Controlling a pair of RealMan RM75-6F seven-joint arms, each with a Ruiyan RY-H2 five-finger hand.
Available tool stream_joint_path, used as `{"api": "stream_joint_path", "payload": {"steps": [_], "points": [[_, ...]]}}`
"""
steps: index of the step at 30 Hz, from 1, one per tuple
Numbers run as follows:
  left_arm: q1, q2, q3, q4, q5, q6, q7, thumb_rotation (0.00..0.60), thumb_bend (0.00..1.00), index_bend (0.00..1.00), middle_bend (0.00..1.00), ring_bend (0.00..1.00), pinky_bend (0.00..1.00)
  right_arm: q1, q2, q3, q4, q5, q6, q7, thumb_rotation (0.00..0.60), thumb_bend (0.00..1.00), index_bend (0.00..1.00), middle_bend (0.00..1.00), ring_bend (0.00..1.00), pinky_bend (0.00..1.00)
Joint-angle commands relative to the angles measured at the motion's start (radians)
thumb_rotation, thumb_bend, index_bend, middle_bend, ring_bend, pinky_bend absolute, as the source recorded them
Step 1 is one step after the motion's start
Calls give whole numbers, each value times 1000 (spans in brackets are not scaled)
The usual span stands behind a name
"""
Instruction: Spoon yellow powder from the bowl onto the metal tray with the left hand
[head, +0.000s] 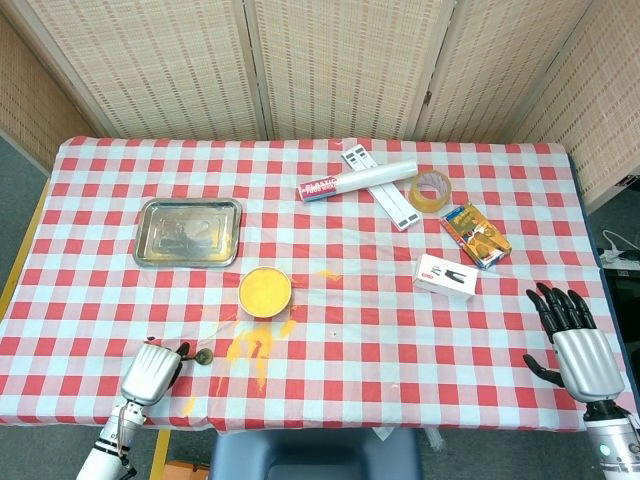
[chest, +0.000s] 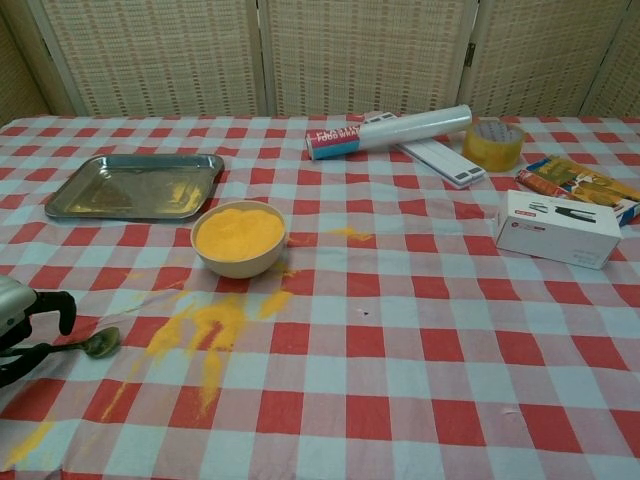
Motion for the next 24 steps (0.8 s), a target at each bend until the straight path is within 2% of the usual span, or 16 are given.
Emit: {"api": "stream_joint_path", "payload": {"steps": [1,24], "points": [[-3,-14,-1,16,-2,-1,10,600,461,461,1000,1000,1000,0,0,0,0,0,-1,0,600,123,0,0,0,0],[-17,-81,6,85,-7,-15,109,600,460,465,1000,1000,1000,-5,5,1,-3,1,6,0,600,122,0,0,0,0]]}}
